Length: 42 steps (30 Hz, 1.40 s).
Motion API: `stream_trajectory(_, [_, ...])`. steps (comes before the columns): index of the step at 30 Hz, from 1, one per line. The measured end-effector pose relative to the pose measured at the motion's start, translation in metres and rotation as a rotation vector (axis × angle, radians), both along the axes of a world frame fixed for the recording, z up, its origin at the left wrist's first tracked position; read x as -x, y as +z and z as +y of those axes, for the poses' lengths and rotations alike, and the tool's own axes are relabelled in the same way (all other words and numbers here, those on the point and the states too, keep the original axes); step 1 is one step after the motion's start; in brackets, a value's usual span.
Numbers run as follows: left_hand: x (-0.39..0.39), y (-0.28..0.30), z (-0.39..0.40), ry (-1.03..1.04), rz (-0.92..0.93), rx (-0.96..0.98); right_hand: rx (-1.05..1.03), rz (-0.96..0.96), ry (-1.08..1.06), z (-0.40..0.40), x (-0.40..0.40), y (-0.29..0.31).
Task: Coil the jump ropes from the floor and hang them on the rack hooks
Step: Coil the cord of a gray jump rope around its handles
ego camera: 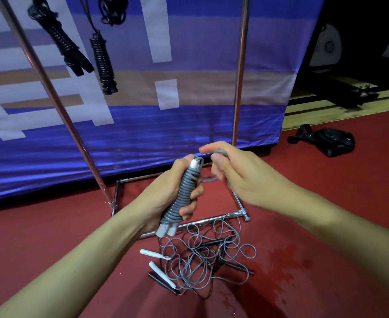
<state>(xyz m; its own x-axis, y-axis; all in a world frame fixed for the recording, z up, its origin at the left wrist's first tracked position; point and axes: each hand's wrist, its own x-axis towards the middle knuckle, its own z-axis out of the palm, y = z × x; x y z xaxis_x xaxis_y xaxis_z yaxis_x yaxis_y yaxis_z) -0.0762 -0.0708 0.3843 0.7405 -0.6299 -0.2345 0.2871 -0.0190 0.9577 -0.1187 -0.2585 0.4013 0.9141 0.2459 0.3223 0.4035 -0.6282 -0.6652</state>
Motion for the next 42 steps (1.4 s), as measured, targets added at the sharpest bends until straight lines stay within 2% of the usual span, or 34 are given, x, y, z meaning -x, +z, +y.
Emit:
stream_trajectory(1, [0.002,0.000,-0.002,-0.004,-0.003,-0.003,0.029,0.025,-0.020,-0.002,-0.004,0.000])
stream_trajectory(4, [0.001,-0.002,-0.004,0.036,-0.051,-0.017,-0.037,0.344,0.008,-0.002,-0.017,-0.010])
stream_trajectory(5, [0.001,-0.003,-0.004,0.053,-0.071,-0.029,-0.022,0.371,0.027,-0.003,-0.022,-0.015])
stream_trajectory(11, [-0.001,-0.006,-0.003,0.085,-0.183,-0.080,0.110,0.149,0.073,-0.007,0.000,0.004])
stream_trajectory(15, [-0.001,-0.003,-0.001,0.088,-0.229,-0.073,-0.037,0.052,-0.025,0.003,-0.001,0.001])
stream_trajectory(19, [-0.001,-0.002,-0.001,0.065,-0.256,-0.072,-0.119,0.080,-0.084,0.009,0.003,0.005])
stream_trajectory(24, [-0.002,-0.005,0.002,0.051,-0.253,-0.080,-0.118,0.093,-0.070,0.011,0.008,0.011])
stream_trajectory(28, [-0.002,-0.004,0.003,0.012,-0.260,-0.099,-0.078,0.120,-0.001,0.010,0.008,0.013])
stream_trajectory(35, [0.002,0.003,0.005,-0.028,-0.292,-0.092,-0.172,0.206,0.083,0.010,0.010,0.014])
stream_trajectory(39, [0.006,0.005,0.004,-0.009,-0.290,-0.080,-0.192,0.187,0.048,0.015,0.011,0.013])
stream_trajectory(42, [0.008,0.009,0.005,0.019,-0.342,-0.153,-0.283,0.220,0.006,0.019,0.012,0.013])
